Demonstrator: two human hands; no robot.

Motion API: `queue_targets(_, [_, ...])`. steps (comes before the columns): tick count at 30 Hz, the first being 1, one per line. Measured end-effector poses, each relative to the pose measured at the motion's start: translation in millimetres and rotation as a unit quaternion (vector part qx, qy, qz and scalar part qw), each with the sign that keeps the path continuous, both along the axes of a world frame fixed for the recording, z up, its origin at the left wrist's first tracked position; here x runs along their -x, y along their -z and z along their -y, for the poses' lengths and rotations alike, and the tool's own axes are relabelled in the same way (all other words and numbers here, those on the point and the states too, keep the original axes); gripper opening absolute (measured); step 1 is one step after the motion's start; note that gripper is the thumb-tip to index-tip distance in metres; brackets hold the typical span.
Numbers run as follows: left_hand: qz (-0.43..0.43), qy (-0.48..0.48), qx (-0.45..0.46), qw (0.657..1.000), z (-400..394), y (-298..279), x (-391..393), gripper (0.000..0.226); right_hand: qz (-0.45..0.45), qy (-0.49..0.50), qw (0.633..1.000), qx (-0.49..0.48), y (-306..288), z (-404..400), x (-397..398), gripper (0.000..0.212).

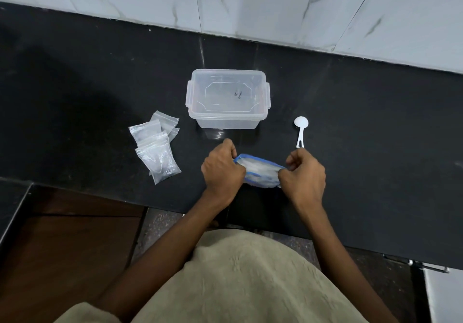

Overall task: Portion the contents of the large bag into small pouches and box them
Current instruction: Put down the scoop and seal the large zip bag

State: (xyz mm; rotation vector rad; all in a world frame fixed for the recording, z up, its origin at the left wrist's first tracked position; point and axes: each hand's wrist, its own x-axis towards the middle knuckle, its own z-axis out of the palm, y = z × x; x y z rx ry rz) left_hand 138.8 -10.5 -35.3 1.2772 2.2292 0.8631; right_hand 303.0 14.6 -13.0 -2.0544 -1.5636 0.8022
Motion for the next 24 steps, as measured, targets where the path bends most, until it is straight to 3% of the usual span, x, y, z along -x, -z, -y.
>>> queue_targets(2, [0.054,-0.015,0.033,0.998,-5.2,-0.3,0.7,0.019,-0.042,0.0,0.999,-0.011,2.0,-2.5,0.9,0.022])
queue_targets(6, [0.237,-0.07,0.066,0.967,-14.7,-2.9,0.7,0.01,-0.216,0.062,0.973,0.055,2.2,-5.6,0.7,0.018])
queue_targets(10, [0.283,-0.041,0.039,0.957,-13.5,-11.2,-6.2,0.024,-0.25,0.045,0.964,0.077,6.2,-3.2,6.1,0.018])
queue_targets(13, [0.27,-0.012,0.048,0.961,-16.6,-13.3,0.8,0.031,-0.21,0.047,0.976,0.031,7.3,-6.4,-1.3,0.023])
queue_targets(17, [0.265,-0.058,0.067,0.96,-15.3,-12.0,3.3,0.04,-0.031,-0.006,0.995,-0.094,4.6,-5.3,-5.8,0.029])
queue_targets(19, [0.27,-0.061,0.071,0.958,-15.1,-11.8,2.1,0.038,0.006,-0.027,0.993,-0.114,4.7,-4.8,-4.0,0.029])
queue_targets(21, [0.288,-0.069,0.073,0.952,-18.2,-15.5,5.9,0.036,-0.044,-0.026,0.995,-0.08,4.9,-8.9,-5.0,0.029])
queue_targets(24, [0.341,-0.064,0.101,0.932,-24.9,-22.7,14.4,0.028,-0.233,-0.004,0.972,0.033,2.8,-14.4,-10.4,0.026])
